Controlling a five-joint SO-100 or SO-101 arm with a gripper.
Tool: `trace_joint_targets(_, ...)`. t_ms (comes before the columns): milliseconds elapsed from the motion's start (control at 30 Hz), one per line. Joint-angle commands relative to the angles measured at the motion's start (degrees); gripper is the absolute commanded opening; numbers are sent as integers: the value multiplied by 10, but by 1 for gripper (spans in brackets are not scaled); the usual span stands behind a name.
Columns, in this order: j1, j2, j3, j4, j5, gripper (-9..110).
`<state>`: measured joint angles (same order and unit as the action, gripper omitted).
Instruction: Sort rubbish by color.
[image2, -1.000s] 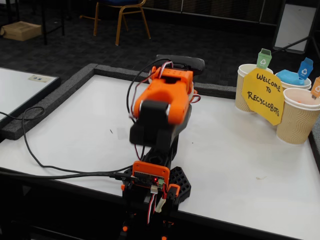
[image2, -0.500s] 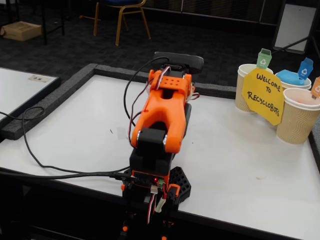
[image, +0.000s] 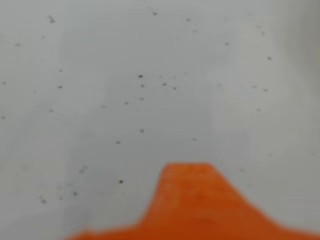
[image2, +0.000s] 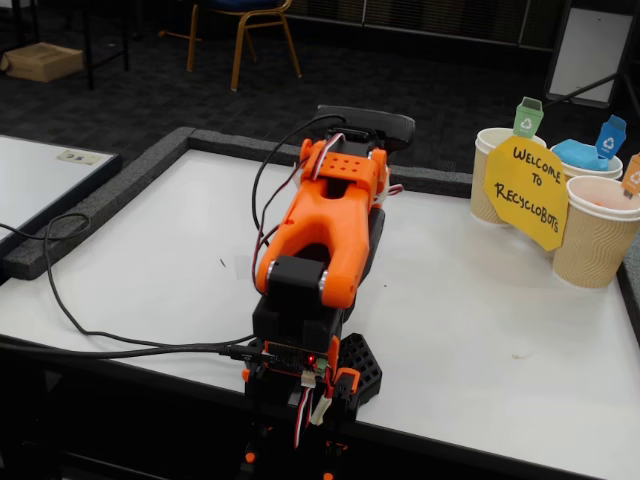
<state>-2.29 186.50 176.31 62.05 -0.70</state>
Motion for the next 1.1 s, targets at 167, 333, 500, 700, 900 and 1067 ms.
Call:
trace_joint_targets(167, 19, 19, -19, 10, -15, 1)
trace_joint_targets(333, 19, 19, -30, 51, -10, 1)
trace_joint_targets(500, 25, 19, -35, 76, -9, 1)
trace_joint_targets(700, 25, 19, -35, 76, -9, 1)
trace_joint_targets(900, 25, 19, -35, 74, -9, 2)
trace_joint_targets(1067, 26, 19, -35, 74, -9, 1)
